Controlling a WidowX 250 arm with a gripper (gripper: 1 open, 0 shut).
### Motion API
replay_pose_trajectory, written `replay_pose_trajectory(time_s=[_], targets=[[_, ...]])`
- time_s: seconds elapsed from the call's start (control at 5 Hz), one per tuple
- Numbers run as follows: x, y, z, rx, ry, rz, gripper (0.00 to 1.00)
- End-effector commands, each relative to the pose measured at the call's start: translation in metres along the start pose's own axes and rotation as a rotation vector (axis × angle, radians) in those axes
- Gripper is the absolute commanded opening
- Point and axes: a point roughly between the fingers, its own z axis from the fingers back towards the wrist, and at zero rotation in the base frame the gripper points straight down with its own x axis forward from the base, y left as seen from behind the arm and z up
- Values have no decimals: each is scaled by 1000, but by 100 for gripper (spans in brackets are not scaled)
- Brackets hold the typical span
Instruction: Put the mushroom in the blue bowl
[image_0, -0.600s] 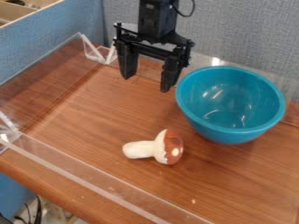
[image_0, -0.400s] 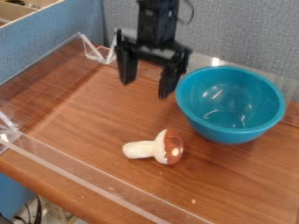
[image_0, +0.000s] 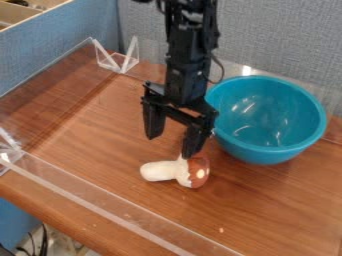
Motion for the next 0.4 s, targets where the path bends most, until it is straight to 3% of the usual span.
replay_pose_trajectory(time_s=[0.0,0.2], targets=[[18,-1,5,14,-49,-67,100],[19,-12,5,12,-49,-65,100]])
